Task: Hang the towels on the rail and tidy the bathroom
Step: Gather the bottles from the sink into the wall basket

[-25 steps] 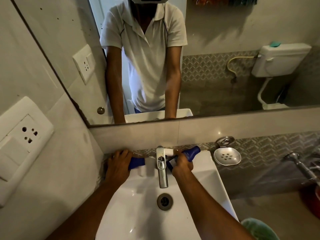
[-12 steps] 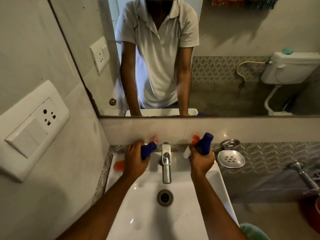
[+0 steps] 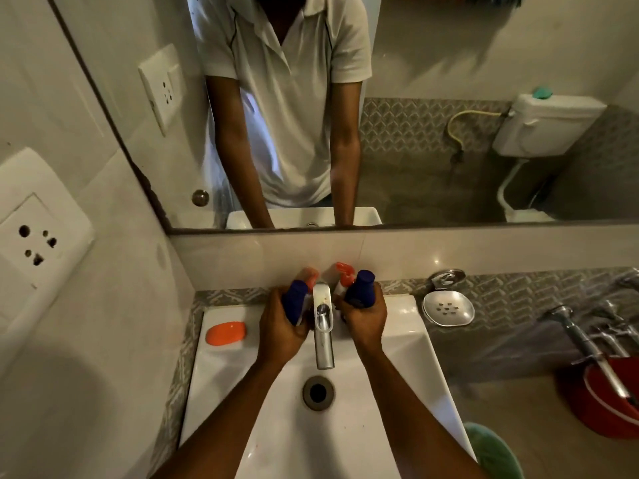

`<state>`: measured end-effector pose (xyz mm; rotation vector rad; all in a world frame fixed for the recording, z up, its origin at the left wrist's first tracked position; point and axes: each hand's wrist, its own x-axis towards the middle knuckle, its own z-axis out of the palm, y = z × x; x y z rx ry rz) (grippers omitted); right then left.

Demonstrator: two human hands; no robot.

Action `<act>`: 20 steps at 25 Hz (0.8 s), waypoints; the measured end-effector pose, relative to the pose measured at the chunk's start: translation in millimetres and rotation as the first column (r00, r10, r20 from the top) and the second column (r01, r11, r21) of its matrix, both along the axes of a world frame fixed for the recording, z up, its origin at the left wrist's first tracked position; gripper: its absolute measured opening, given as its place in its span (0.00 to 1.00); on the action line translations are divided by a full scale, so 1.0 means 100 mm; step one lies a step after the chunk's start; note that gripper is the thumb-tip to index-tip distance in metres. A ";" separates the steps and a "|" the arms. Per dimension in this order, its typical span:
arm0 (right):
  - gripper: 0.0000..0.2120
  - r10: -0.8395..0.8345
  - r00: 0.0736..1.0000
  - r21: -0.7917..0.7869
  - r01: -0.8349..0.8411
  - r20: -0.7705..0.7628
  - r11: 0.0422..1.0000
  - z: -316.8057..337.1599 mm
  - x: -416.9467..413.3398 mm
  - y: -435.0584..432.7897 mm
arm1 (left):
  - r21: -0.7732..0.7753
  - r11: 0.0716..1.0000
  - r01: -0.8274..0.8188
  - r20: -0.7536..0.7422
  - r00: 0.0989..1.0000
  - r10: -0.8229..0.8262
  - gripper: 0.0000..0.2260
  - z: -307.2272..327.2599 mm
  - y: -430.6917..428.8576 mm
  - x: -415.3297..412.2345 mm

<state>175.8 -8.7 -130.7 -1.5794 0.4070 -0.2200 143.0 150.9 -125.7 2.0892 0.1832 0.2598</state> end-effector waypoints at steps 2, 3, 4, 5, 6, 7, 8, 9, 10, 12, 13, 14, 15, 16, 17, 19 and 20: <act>0.32 0.044 0.999 0.000 -0.044 0.019 0.999 0.01 0.00 0.06 | -0.097 0.995 -0.029 -0.079 0.997 0.021 0.20 0.02 0.01 0.06; 0.33 0.055 0.998 -0.002 -0.055 0.033 0.998 0.01 0.00 0.09 | -0.115 0.993 -0.020 -0.084 0.996 0.010 0.20 0.03 0.03 0.09; 0.34 0.068 0.997 -0.008 -0.068 0.045 0.998 0.00 -0.02 0.10 | -0.104 0.995 -0.008 -0.064 0.998 0.002 0.23 0.05 0.04 0.11; 0.35 0.088 0.995 -0.014 -0.087 0.054 0.996 -0.01 -0.03 0.11 | -0.095 0.995 0.010 -0.048 0.999 -0.015 0.27 0.05 0.05 0.12; 0.35 0.116 0.992 -0.020 -0.115 0.058 0.993 -0.02 -0.05 0.10 | -0.137 0.990 0.019 -0.056 0.998 -0.027 0.30 0.06 0.05 0.13; 0.35 0.149 0.987 -0.018 -0.148 0.059 0.989 -0.02 -0.07 0.08 | -0.198 0.980 0.032 -0.067 0.997 -0.046 0.30 0.09 0.03 0.12; 0.35 0.181 0.982 -0.007 -0.181 0.059 0.984 -0.03 -0.08 0.07 | -0.242 0.969 0.044 -0.070 0.996 -0.062 0.29 0.09 0.02 0.12; 0.35 0.215 0.975 0.006 -0.215 0.053 0.977 -0.02 -0.10 0.05 | -0.278 0.960 0.033 -0.071 0.996 -0.054 0.29 0.10 0.00 0.11; 0.35 0.249 0.967 0.013 -0.250 0.047 0.968 0.00 -0.11 0.03 | -0.296 0.955 0.010 -0.078 0.996 -0.034 0.30 0.10 0.00 0.11; 0.33 0.306 0.951 0.007 -0.306 0.038 0.952 0.03 -0.12 0.00 | -0.333 0.943 -0.020 -0.110 0.994 -0.018 0.29 0.09 0.00 0.12; 0.31 0.330 0.944 -0.008 -0.329 0.027 0.944 0.04 -0.12 -0.01 | -0.344 0.938 -0.029 -0.128 0.992 -0.016 0.29 0.07 0.01 0.12; 0.30 0.347 0.938 -0.032 -0.346 0.019 0.938 0.05 -0.13 -0.03 | -0.354 0.935 -0.036 -0.144 0.989 -0.017 0.28 0.07 0.02 0.12; 0.28 0.358 0.934 -0.061 -0.356 0.016 0.932 0.06 -0.13 -0.05 | -0.363 0.931 -0.044 -0.156 0.988 -0.014 0.28 0.07 0.03 0.12; 0.27 0.368 0.930 -0.092 -0.366 0.011 0.926 0.06 -0.13 -0.07 | -0.373 0.927 -0.053 -0.168 0.986 -0.011 0.27 0.07 0.03 0.12; 0.26 0.380 0.925 -0.119 -0.377 0.003 0.918 0.05 -0.13 -0.08 | -0.383 0.922 -0.060 -0.173 0.985 -0.008 0.27 0.06 0.03 0.13; 0.25 0.408 0.913 -0.119 -0.406 -0.009 0.906 0.05 -0.14 -0.10 | -0.404 0.911 -0.076 -0.175 0.985 0.005 0.24 0.05 0.02 0.11; 0.23 0.418 0.908 -0.096 -0.417 -0.011 0.904 0.04 -0.15 -0.11 | -0.406 0.909 -0.087 -0.173 0.985 0.017 0.23 0.07 0.02 0.08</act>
